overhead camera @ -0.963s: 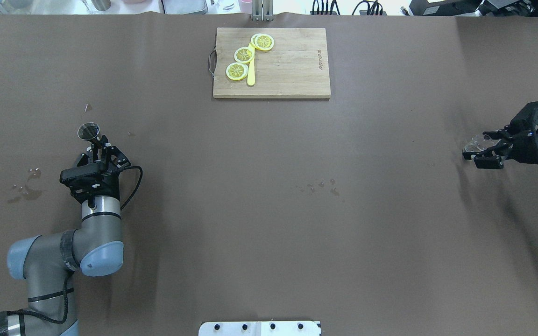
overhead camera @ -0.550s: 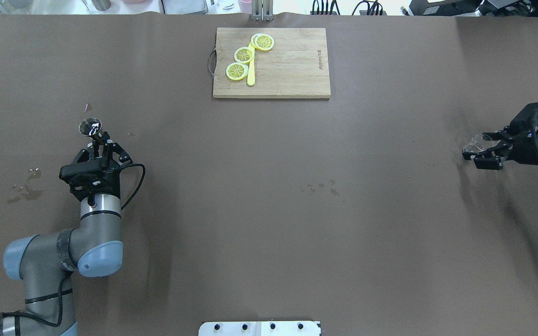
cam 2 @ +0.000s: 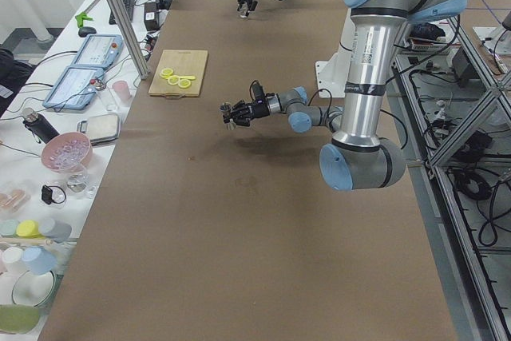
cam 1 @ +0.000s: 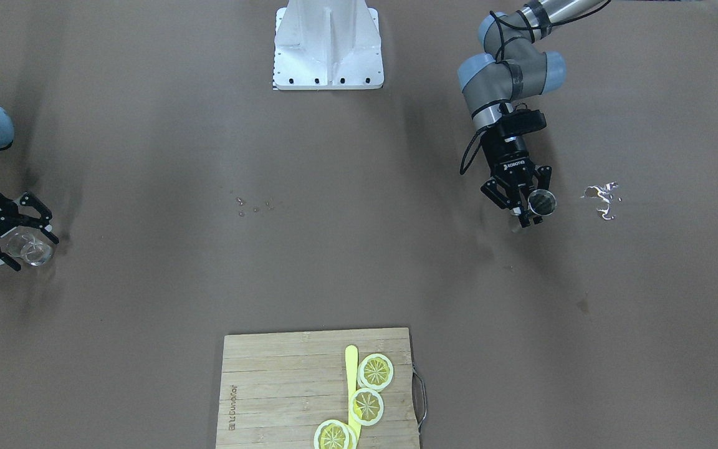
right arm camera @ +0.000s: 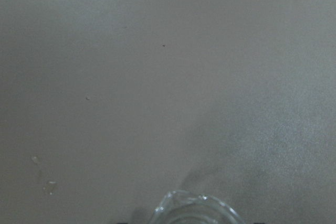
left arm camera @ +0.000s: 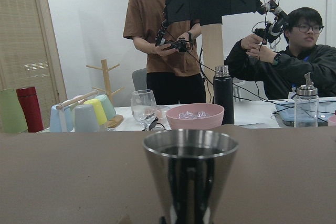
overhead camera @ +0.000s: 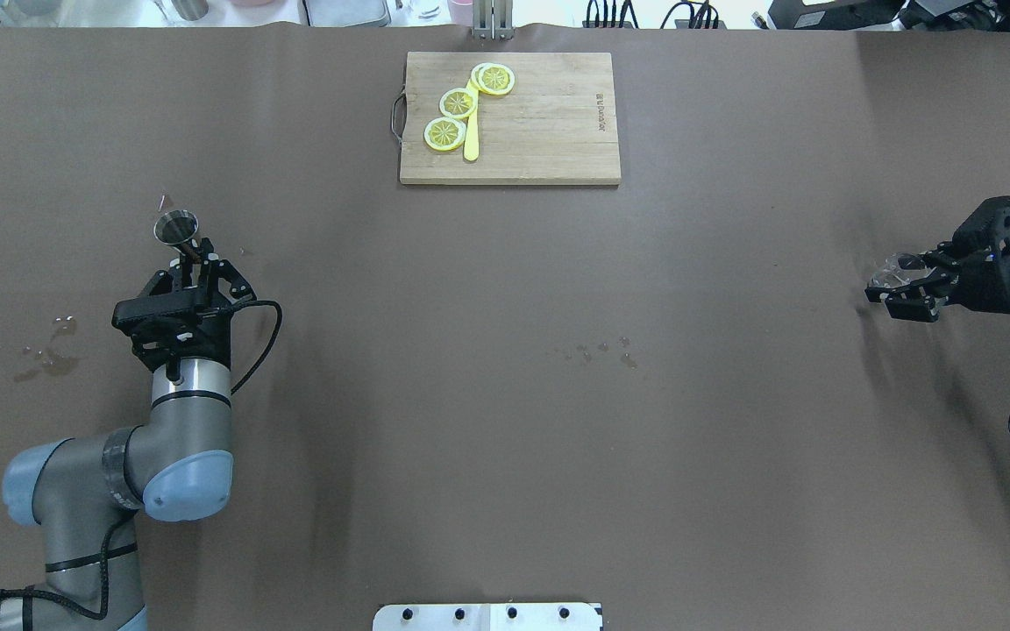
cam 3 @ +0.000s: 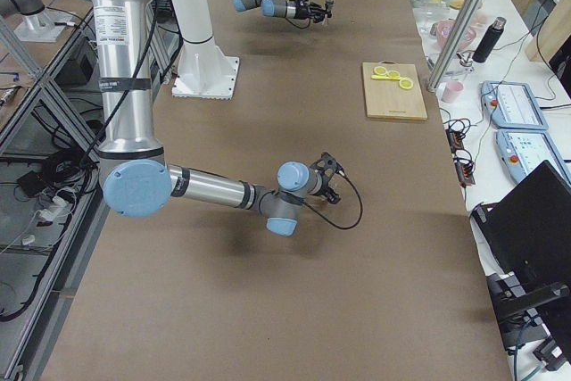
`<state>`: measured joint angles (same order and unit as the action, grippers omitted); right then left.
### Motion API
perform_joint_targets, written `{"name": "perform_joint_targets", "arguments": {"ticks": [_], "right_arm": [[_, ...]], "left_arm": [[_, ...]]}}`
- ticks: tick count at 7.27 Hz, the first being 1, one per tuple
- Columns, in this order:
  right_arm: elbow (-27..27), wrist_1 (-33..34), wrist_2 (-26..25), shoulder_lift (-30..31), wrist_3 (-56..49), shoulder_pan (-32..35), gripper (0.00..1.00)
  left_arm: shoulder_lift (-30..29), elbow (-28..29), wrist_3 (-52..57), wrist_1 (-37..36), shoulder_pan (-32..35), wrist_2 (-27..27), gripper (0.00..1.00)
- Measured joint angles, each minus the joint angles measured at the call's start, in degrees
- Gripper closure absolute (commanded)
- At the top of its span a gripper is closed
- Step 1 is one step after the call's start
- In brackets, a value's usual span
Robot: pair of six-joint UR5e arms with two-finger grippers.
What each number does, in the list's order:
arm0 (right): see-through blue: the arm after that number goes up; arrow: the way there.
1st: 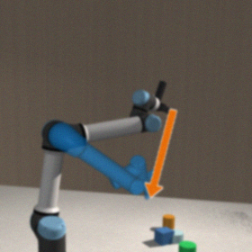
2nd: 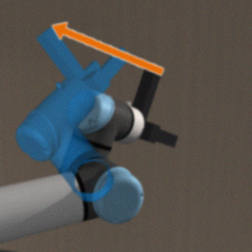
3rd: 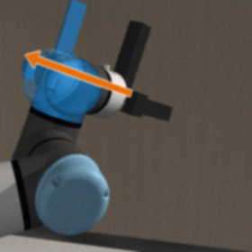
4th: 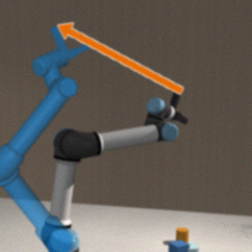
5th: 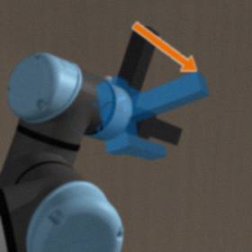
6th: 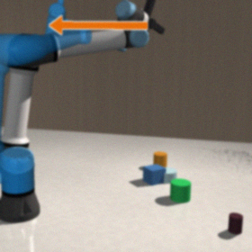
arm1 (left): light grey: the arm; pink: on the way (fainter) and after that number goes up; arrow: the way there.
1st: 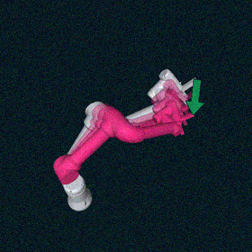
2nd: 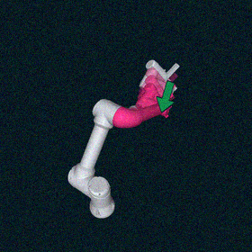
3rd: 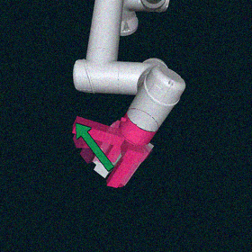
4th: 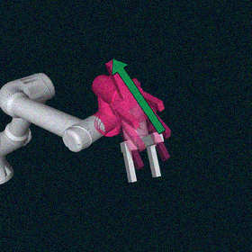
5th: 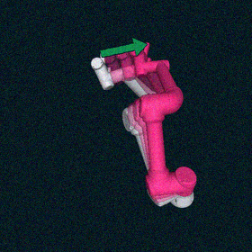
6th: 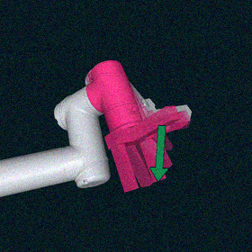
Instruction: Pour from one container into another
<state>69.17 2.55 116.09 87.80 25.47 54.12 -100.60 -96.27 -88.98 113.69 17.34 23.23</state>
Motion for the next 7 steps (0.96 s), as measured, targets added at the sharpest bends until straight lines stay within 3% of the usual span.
{"name": "perform_joint_targets", "arguments": {"ticks": [4, 7], "right_arm": [[-0.53, -0.74, 0.04, 0.1, -0.07, -0.1, 0.29], [-1.04, -1.12, 0.06, 0.01, -0.07, -0.15, 0.51]], "left_arm": [[-0.47, -3.31, 9.53, 4.28, 0.08, 5.46, 1.0], [-1.67, -4.45, 17.98, 10.5, 0.11, 10.62, 1.0]]}}
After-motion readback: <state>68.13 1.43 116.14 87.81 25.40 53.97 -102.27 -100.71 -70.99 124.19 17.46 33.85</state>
